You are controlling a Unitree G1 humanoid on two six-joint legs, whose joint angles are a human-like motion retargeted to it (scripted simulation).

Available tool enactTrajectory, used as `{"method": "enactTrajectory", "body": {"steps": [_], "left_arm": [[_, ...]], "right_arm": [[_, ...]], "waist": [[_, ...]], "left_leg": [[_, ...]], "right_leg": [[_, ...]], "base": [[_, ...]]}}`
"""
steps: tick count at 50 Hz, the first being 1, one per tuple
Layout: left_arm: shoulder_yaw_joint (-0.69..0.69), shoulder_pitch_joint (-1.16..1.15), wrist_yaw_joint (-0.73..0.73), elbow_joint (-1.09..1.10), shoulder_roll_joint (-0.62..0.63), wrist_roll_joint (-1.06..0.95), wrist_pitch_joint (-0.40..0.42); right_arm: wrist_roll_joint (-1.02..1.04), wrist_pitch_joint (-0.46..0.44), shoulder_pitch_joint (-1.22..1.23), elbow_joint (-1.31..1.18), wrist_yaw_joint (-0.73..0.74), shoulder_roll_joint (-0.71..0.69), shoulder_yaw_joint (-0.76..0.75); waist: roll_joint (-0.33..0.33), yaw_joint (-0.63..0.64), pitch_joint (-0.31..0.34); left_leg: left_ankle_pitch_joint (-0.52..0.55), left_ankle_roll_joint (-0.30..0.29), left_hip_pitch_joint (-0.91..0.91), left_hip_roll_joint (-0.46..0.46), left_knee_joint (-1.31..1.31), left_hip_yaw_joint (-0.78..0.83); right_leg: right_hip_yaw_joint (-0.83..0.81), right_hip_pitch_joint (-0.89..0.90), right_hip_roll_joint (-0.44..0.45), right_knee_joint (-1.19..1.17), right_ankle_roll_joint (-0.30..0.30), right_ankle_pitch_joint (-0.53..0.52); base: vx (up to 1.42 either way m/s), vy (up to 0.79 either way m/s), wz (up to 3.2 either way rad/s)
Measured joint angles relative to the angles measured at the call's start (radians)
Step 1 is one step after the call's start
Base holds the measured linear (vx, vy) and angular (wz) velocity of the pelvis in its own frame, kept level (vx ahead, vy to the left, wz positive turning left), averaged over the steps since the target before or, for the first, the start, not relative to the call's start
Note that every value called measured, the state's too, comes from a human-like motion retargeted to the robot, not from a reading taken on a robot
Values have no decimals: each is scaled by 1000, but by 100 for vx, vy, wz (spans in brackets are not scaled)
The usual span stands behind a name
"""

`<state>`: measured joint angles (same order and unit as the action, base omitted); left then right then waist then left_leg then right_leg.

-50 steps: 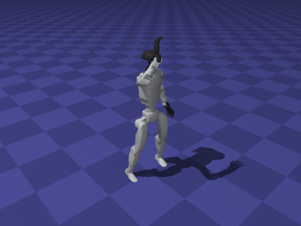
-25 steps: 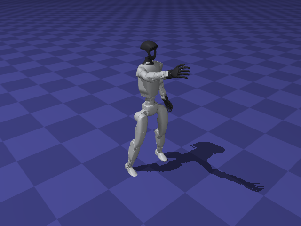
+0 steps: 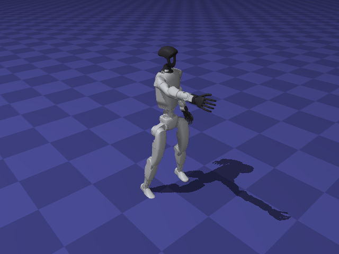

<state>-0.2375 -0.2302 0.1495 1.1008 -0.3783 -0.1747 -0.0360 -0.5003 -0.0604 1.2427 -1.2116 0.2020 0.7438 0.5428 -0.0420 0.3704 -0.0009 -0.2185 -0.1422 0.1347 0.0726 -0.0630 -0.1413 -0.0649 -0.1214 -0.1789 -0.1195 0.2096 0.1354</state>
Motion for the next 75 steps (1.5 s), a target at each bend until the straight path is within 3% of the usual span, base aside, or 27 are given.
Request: {"method": "enactTrajectory", "body": {"steps": [7,11,17,22,28,42,54,60,66,75], "left_arm": [[4,-26,51,-14,7,11,-4],[24,-43,70,-29,16,16,-13],[64,-70,82,-46,41,30,-29],[71,-95,90,-64,66,48,-32],[60,-124,93,-95,73,54,-28],[96,-130,106,-101,35,29,-28],[95,-114,101,-100,39,0,-25],[24,-105,64,-74,55,28,-28],[-15,-74,43,-60,58,44,-28],[3,-21,20,-34,38,9,-12]], "right_arm": [[-68,117,-248,506,126,117,-24],[-79,192,-487,931,165,192,-156],[-113,253,-905,1469,94,216,-407],[-123,261,-1190,1728,45,205,-544],[-125,252,-1351,1833,19,205,-618],[-97,235,-1343,1792,38,150,-570],[-281,231,-1241,1654,-45,115,-464],[-304,191,-955,1351,-106,88,-326],[-307,146,-614,879,-108,-7,-205],[-155,65,-286,283,-49,-59,-168]], "waist": [[-3,-19,-1],[-8,-47,0],[-15,-122,-1],[-11,-201,0],[-1,-272,4],[10,-305,2],[6,-286,11],[14,-256,19],[21,-190,27],[15,-75,35]], "left_leg": [[4,11,-1,-8,2,-15],[6,21,-5,-18,0,-34],[8,37,-15,-33,-6,-64],[9,43,-15,-39,-7,-75],[5,41,-5,-33,-5,-56],[-3,33,11,-15,-1,7],[-3,30,11,-14,-4,9],[-4,20,23,-5,0,26],[-5,10,36,6,5,43],[2,2,34,-1,7,12]], "right_leg": [[-15,-10,-8,6,3,3],[-32,-19,-17,11,5,7],[-60,-30,-29,12,7,16],[-72,-45,-34,27,14,15],[-52,-43,-29,29,14,13],[13,-14,-12,20,10,6],[17,-15,-11,22,7,1],[35,-12,-2,17,-1,-3],[55,2,9,-10,-13,-1],[21,-24,1,6,-7,-8]], "base": [[0,0,0],[1,2,21],[2,2,23],[0,0,0],[0,0,-12],[0,0,-20],[0,0,0],[0,0,0],[0,0,0],[-1,0,12]]}}
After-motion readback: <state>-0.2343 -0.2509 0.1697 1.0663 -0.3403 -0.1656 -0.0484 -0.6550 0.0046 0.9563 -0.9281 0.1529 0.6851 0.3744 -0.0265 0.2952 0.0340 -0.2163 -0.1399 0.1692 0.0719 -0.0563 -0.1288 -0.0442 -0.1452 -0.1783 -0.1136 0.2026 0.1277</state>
